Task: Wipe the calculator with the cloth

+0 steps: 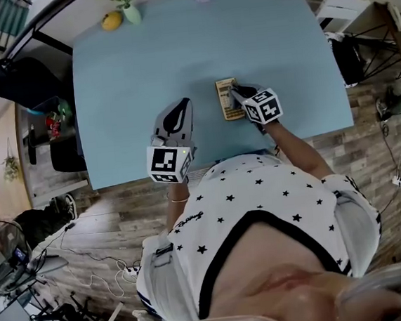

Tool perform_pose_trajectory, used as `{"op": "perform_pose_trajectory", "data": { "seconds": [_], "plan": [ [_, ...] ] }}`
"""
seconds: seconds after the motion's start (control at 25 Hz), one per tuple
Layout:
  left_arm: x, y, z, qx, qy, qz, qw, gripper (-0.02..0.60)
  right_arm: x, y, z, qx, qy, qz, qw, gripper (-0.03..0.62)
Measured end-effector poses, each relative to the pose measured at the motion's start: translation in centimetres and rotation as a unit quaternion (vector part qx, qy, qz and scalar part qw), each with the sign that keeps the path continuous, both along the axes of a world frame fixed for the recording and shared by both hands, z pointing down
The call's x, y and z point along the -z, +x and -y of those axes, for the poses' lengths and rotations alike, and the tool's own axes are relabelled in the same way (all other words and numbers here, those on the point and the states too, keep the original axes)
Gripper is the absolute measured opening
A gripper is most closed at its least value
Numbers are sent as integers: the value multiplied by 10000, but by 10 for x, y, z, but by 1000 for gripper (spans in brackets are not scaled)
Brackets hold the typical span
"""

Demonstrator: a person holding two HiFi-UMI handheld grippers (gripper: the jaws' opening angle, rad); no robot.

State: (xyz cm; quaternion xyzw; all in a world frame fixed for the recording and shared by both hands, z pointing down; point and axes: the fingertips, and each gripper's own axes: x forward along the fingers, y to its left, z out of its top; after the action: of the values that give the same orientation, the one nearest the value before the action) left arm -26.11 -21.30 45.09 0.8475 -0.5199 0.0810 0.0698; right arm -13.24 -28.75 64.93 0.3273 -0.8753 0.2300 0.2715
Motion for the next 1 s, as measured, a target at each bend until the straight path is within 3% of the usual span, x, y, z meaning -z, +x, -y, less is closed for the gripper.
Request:
{"op": "perform_pose_trajectory", "data": {
  "seconds": [0.68, 1.0],
  "plan": [
    [-2, 6, -8, -53, 5, -14, 10000, 31, -1, 21, -2, -357, -43, 138, 9993, 51],
    [-2, 3, -15, 76, -2, -31, 10000, 31, 20, -12, -16, 83, 62, 426, 9990, 51]
  ]
}}
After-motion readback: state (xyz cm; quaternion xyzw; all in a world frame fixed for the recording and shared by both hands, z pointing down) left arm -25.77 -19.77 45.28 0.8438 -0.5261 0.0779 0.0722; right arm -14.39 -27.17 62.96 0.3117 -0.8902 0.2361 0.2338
